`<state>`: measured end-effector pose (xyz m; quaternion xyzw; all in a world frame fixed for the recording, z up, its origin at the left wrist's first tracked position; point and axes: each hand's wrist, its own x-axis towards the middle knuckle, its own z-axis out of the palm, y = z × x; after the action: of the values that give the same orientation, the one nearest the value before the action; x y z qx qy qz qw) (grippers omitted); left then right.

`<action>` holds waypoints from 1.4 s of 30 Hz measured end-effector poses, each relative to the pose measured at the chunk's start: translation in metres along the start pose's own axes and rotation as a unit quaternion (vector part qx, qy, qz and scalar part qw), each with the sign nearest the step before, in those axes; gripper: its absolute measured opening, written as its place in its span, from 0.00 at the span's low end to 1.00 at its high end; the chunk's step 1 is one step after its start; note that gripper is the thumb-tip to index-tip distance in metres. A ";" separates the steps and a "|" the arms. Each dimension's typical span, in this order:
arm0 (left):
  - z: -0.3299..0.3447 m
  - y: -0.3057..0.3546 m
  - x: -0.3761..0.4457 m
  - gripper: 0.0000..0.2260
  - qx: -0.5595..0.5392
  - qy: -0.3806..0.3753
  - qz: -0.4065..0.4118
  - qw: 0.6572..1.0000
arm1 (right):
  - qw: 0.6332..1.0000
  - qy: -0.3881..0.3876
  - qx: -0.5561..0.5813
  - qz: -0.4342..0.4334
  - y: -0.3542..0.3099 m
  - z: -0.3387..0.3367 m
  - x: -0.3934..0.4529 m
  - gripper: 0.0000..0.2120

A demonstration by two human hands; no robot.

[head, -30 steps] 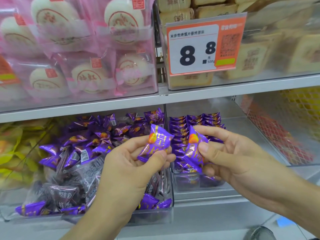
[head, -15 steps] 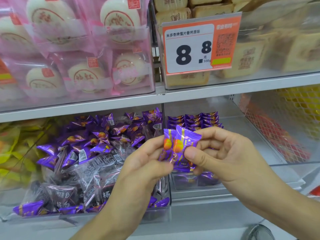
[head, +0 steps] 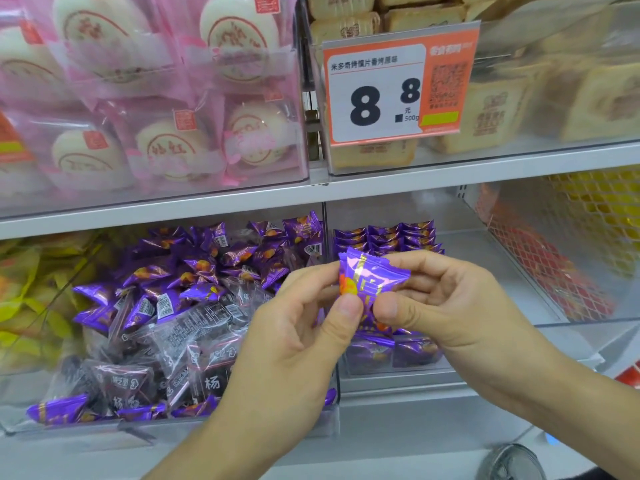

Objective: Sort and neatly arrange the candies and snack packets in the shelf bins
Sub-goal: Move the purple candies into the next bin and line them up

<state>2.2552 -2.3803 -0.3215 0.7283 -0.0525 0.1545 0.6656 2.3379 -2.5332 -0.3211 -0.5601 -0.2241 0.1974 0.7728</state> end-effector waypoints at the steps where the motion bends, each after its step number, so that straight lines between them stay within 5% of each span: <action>1: 0.000 -0.001 0.000 0.15 0.008 0.002 0.006 1.000 | 1.000 -0.012 0.001 0.000 0.001 -0.001 0.001 0.30; 7: 0.001 0.002 0.000 0.14 0.058 -0.004 0.042 0.997 | 0.998 -0.067 -0.001 -0.013 -0.006 -0.007 -0.003 0.25; 13: 0.003 0.007 0.001 0.17 0.015 -0.036 -0.032 0.999 | 0.971 -0.099 -0.212 -0.044 -0.024 -0.018 -0.004 0.17; 17: 0.013 0.002 0.004 0.10 0.048 -0.014 -0.059 0.997 | 0.949 -0.099 -0.296 -0.045 -0.031 -0.022 -0.006 0.15; 21: 0.013 0.005 0.008 0.08 0.049 0.039 -0.033 0.997 | 0.962 -0.037 -0.262 -0.069 -0.029 -0.024 -0.006 0.18; 27: 0.018 0.005 0.016 0.09 0.040 0.109 -0.019 0.993 | 0.968 -0.053 -0.235 -0.067 -0.029 -0.029 -0.008 0.19; 37: 0.029 0.008 0.020 0.09 0.049 0.151 0.026 0.987 | 0.999 -0.042 0.029 -0.016 -0.004 -0.037 0.000 0.25; 42: 0.029 0.004 0.019 0.08 0.021 0.130 -0.017 0.991 | 0.989 -0.080 -0.122 -0.030 -0.015 -0.046 0.003 0.28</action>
<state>2.2766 -2.4073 -0.3145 0.7168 0.0503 0.2372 0.6537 2.3679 -2.5717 -0.3193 -0.6258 -0.3239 0.1894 0.6838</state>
